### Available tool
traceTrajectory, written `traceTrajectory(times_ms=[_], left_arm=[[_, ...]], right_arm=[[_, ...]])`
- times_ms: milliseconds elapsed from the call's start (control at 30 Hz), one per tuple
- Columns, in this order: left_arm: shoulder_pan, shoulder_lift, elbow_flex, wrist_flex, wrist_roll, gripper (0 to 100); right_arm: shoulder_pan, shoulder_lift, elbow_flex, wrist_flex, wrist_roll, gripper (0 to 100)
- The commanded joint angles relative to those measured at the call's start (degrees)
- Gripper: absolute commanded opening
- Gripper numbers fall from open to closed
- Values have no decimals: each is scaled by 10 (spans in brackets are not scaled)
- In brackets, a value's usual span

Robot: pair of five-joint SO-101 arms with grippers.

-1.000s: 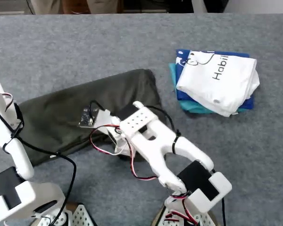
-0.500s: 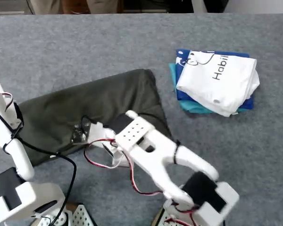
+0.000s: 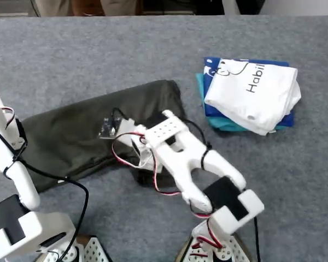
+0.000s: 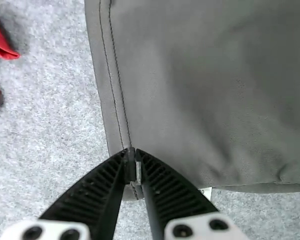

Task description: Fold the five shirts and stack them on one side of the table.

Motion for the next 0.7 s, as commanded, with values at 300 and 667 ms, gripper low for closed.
traceTrajectory(times_ms=[300, 667], left_arm=[[-17, -24, -7, -2, 7, 20], [-94, -24, -7, -6, 3, 20]], right_arm=[[-73, -45, 115, -25, -4, 2], [-70, -288, 102, 105, 8, 2]])
